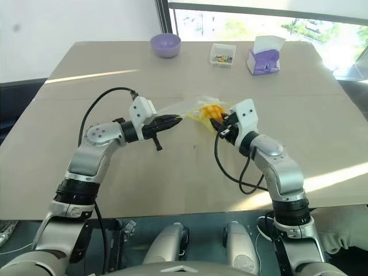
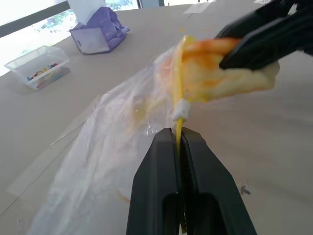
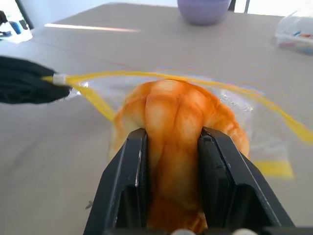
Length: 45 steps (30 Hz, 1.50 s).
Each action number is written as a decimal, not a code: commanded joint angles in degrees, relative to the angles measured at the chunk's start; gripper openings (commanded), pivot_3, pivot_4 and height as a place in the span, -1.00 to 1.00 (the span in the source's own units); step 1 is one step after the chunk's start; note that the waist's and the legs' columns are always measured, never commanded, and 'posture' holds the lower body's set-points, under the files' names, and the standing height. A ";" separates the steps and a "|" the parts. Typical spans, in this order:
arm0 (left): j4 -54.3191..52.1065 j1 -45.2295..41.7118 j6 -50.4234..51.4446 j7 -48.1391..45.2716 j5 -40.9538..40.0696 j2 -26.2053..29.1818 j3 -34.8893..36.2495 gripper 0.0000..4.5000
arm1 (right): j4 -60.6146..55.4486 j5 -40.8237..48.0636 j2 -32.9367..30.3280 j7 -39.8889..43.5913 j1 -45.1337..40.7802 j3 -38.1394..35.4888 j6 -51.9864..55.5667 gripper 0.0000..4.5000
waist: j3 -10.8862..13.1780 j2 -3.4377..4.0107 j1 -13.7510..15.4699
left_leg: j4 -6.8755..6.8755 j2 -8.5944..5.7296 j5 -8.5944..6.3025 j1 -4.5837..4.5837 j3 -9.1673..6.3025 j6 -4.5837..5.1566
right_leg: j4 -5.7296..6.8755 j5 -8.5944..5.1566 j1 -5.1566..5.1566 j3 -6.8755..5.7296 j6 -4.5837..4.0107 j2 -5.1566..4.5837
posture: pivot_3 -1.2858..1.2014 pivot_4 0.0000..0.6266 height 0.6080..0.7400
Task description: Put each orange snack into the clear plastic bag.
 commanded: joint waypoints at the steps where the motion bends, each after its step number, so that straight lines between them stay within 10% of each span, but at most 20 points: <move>1: -3.34 1.56 -3.47 -2.08 -0.08 1.23 -0.64 -1.00 | -0.44 1.15 0.14 0.43 -2.15 0.33 0.04 -0.36 | 0.00 0.01 -0.09 | 0.00 0.00 0.00 0.00 0.01 0.00 | 0.00 0.00 0.00 0.01 0.00 0.00 | 0.03 -0.52 0.95; 22: 0.26 3.13 -12.24 -5.65 0.41 1.96 -1.47 -1.00 | 13.91 -5.77 2.65 -1.70 -8.99 5.19 -6.28 -0.36 | 0.01 0.02 -0.13 | -0.01 0.01 0.00 0.00 0.00 0.01 | 0.00 0.00 -0.02 0.00 0.00 0.01 | 0.03 -0.52 0.95; 28: 3.94 1.85 -9.78 -1.71 1.51 1.26 -0.88 -1.00 | 12.47 -6.84 2.45 -3.39 -8.44 3.81 -8.51 0.67 | 0.01 0.02 -0.12 | -0.01 0.01 -0.01 0.00 0.00 0.01 | 0.00 0.00 -0.02 0.00 0.00 0.01 | 0.03 -0.52 0.95; 39: 7.90 -3.28 -4.78 2.27 0.54 -0.24 1.11 -1.00 | 1.73 -7.24 -6.43 6.01 -0.55 5.12 -17.17 0.67 | 0.01 0.02 -0.03 | -0.01 0.01 -0.02 -0.03 -0.02 0.03 | -0.03 0.00 -0.02 -0.02 0.01 0.01 | 0.03 -0.52 0.95; 42: 7.72 -3.88 -4.10 2.39 0.27 -0.51 1.25 -1.00 | 2.49 -14.76 -9.96 3.13 1.94 7.14 -23.55 0.99 | 0.01 0.01 -0.05 | 0.00 0.00 -0.02 -0.03 0.00 0.03 | -0.04 0.00 -0.02 -0.01 0.01 0.00 | 0.03 -0.52 0.95; 45: 7.43 -4.18 -3.41 2.44 -0.11 -0.67 1.51 -1.00 | 3.77 -20.17 -12.30 1.07 3.53 8.26 -28.74 0.74 | 0.01 0.02 -0.12 | -0.01 0.01 -0.02 -0.02 0.00 0.03 | -0.04 -0.01 -0.03 -0.01 0.01 0.02 | 0.03 -0.52 0.95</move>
